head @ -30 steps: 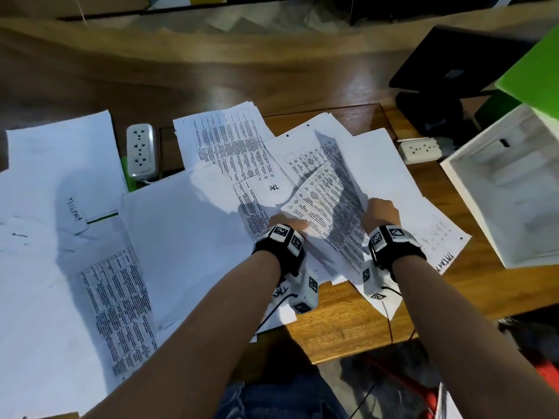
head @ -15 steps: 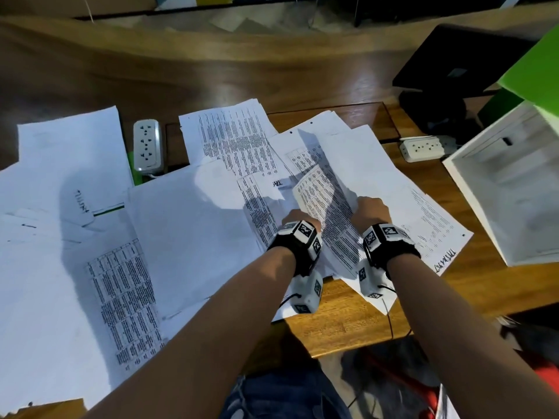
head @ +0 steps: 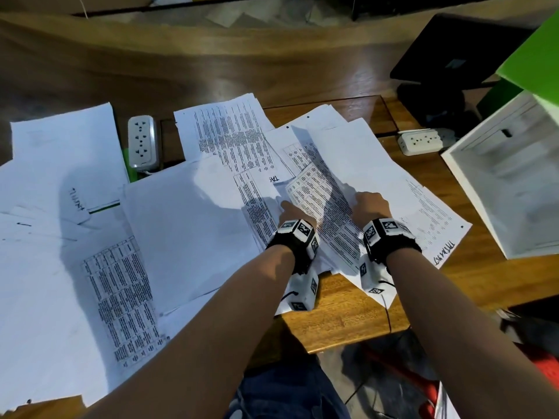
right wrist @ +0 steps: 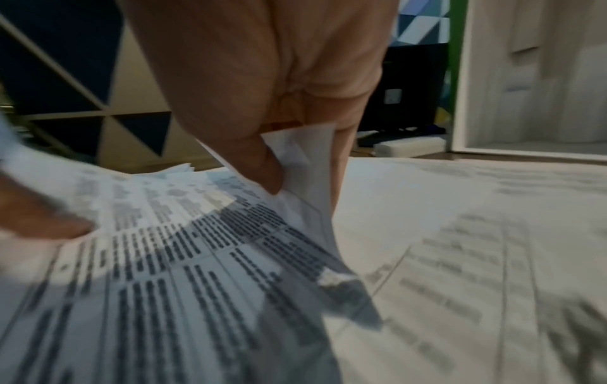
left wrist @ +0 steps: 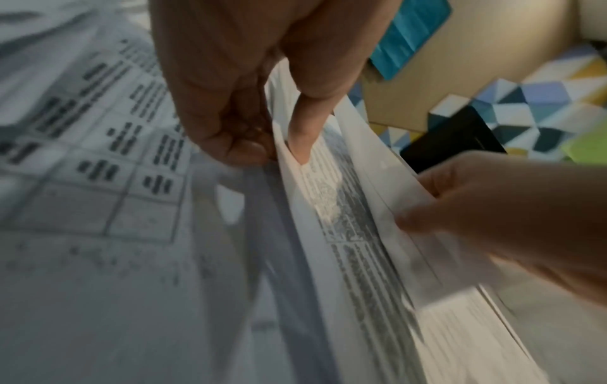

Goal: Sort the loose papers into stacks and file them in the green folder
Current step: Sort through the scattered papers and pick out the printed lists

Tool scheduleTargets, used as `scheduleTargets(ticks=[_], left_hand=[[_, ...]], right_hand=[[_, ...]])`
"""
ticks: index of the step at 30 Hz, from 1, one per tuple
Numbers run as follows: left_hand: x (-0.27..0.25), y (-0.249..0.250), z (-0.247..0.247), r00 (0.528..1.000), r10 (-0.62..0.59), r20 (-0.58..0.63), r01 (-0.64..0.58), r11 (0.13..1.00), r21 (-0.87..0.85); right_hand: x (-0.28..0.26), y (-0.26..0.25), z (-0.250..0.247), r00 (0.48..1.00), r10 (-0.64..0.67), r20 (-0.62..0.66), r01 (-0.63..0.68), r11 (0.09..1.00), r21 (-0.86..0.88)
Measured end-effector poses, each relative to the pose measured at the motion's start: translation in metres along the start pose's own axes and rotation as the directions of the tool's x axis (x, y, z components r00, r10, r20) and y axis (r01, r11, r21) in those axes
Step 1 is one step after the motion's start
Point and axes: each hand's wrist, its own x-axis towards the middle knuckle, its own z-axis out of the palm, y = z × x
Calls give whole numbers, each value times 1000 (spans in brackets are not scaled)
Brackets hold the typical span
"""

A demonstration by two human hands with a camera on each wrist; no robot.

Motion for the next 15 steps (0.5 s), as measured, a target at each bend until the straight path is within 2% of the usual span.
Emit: scheduleTargets(ticks=[2,6,9,11,13,15], left_hand=[[0,-1,-11,999,-29,42,32,997,-65],[22,-14,-44,999,-22,-39,16,989,-144],[40,-26,-68,994,-29,-110,10,986,-169],[45,-30,-79,992,-48,-114,14,959,-282],[46,-31,-84,990,-99,-104,51,921,-386],[43,-32,-82,991,-125,-55,83,872,-482]], right_hand=[[-3,-1,1,1000,-27,15,27,1000,-10],[-18,-19,6,981,-191,30,192,978,-76],[-35,-39,16,937,-337,90,346,933,-104],[-44,-48,20,903,-415,113,424,903,-72],[-42,-48,19,922,-381,65,378,924,52],[-26,-36,11,978,-205,-29,207,964,169]])
